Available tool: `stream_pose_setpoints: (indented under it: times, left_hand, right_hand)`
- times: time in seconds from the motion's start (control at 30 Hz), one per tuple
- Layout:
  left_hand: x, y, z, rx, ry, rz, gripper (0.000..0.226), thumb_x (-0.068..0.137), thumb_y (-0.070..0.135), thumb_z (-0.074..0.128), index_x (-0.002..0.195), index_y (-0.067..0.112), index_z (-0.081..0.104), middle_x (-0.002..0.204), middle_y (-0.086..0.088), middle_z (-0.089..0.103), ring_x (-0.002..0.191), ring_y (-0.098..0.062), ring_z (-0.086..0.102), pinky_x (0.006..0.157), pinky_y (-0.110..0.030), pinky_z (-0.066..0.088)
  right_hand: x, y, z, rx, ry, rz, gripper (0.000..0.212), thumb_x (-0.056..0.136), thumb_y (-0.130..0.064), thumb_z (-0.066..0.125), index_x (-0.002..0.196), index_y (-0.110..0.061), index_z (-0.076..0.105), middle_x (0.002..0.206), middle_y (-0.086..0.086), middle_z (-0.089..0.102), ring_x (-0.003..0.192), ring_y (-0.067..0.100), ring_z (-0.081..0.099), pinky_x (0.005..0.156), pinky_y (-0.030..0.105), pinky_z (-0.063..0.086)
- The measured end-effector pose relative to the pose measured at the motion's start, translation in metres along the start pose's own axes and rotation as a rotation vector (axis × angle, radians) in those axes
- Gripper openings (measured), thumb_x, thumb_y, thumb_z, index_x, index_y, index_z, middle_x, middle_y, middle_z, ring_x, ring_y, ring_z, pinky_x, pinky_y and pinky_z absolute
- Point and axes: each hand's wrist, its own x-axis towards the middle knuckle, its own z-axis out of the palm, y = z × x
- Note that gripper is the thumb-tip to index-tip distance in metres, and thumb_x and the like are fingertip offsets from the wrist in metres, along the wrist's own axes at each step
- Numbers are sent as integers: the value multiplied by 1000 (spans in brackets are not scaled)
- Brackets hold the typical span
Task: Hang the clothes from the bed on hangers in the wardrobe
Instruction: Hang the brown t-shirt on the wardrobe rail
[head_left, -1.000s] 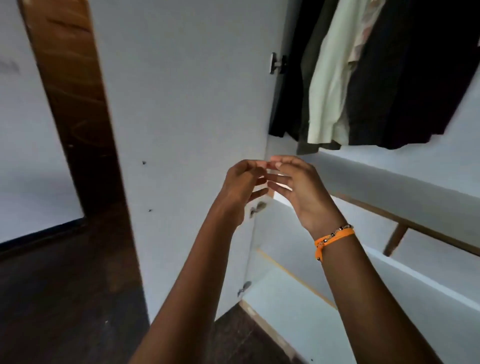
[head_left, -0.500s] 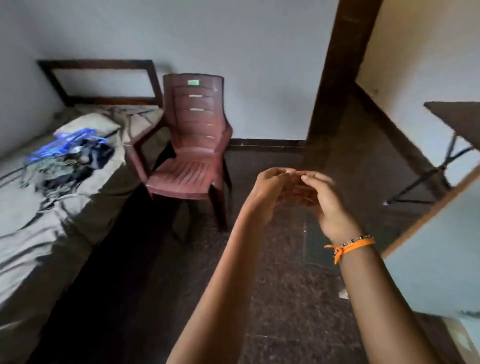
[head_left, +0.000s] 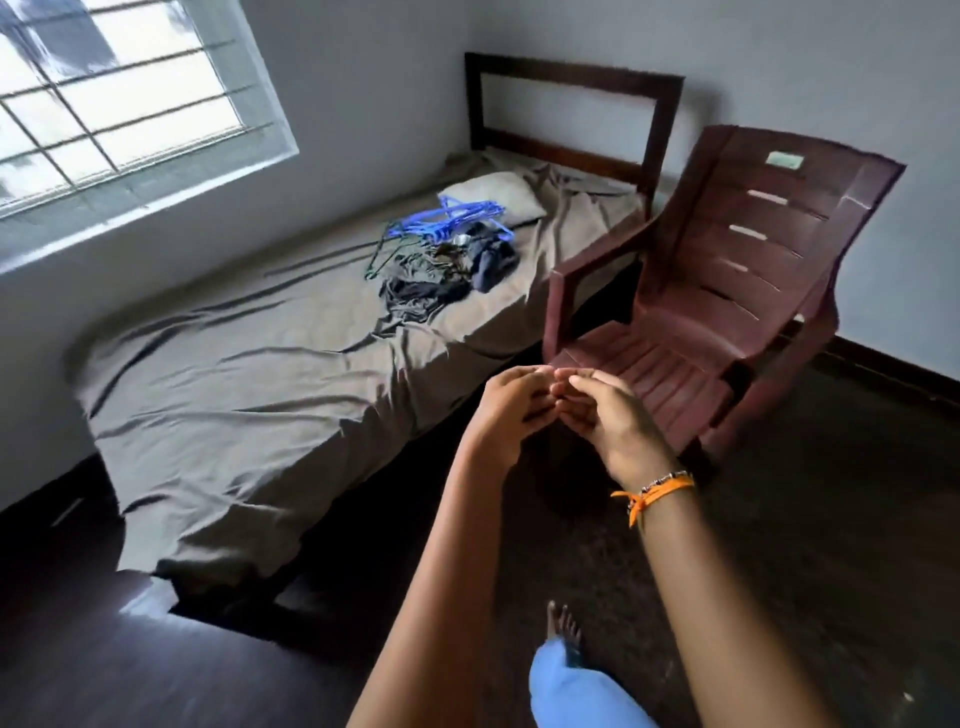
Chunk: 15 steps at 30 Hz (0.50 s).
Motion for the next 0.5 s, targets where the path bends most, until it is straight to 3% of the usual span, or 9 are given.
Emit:
stream_pose_setpoints:
  times: [0.1, 0.27, 0.5]
  left_hand:
    - [63, 38, -19, 15, 60, -12, 15, 94, 12, 50, 86, 17, 61, 76, -1, 60, 70, -11, 57, 72, -23, 50]
    - [157, 68, -59, -42, 156, -15, 11, 93, 15, 52, 93, 15, 63, 80, -2, 61, 75, -13, 56, 74, -27, 49]
    - [290, 101, -121, -79, 294, -103, 12, 95, 15, 51, 88, 17, 61, 79, 2, 59, 66, -7, 53, 66, -22, 46]
  right_hand:
    - [72, -21, 30, -57, -48, 46, 26, 95, -8, 41, 82, -16, 62, 65, -6, 64, 63, 7, 56, 62, 17, 44]
    - [175, -41, 72, -109, -120, 82, 24, 95, -9, 41, 84, -16, 62, 75, -1, 62, 66, 8, 55, 65, 19, 43]
    - [321, -33, 127, -175, -185, 193, 22, 96, -8, 42, 85, -13, 61, 75, 1, 61, 67, 10, 55, 65, 20, 43]
